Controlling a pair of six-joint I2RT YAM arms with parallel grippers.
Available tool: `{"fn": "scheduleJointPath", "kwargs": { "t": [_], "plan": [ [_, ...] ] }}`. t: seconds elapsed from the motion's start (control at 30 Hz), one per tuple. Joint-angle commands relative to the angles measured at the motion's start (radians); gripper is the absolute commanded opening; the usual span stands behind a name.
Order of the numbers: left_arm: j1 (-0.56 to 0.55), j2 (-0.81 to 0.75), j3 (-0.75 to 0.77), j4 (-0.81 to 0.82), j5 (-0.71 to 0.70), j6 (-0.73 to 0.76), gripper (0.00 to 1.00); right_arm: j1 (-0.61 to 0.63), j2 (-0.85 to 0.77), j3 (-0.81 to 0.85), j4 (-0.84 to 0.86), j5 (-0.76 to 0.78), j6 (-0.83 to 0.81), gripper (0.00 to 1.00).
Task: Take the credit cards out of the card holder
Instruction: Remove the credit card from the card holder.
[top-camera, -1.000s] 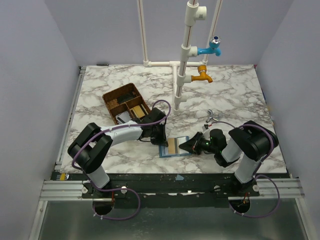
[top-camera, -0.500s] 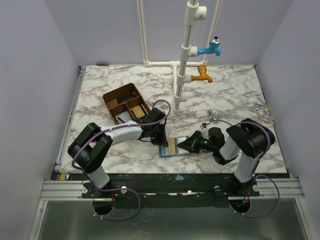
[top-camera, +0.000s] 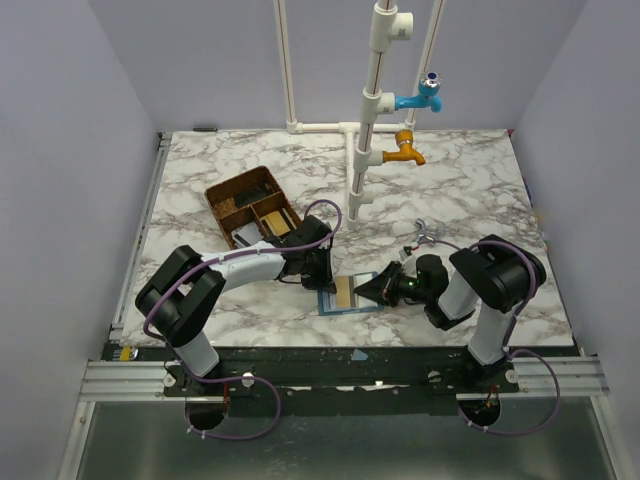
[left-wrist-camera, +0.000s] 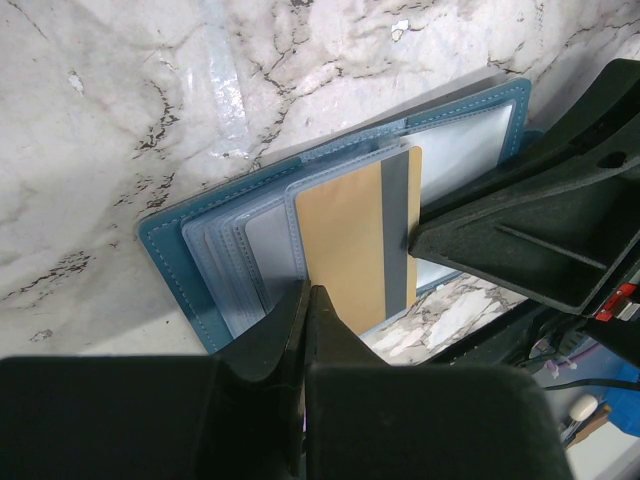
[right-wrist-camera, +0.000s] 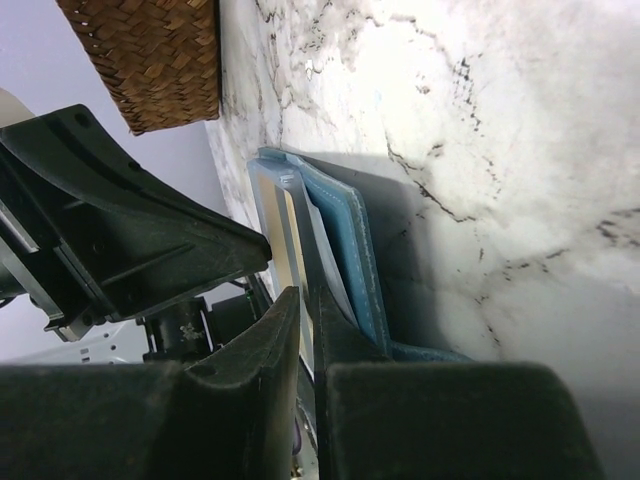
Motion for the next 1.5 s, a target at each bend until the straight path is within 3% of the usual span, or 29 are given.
{"fn": "scheduleJointPath", "kwargs": {
  "t": [0.0,0.6,1.47],
  "plan": [
    [0.015,0.08,-0.069,-0.117,-0.142,0.047,0.0,-0.003,0.028,0.008,0.016,-0.013,-0.003,0.12],
    [0.042,0.084,-0.094,-0.118,-0.144,0.052,0.0,-0.03,0.0,-0.038,-0.002,0.03,-0.031,0.05],
    [0.058,0.074,-0.1,-0.116,-0.142,0.061,0.0,-0.084,-0.244,-0.069,-0.307,0.105,-0.162,0.01]
  ]
}}
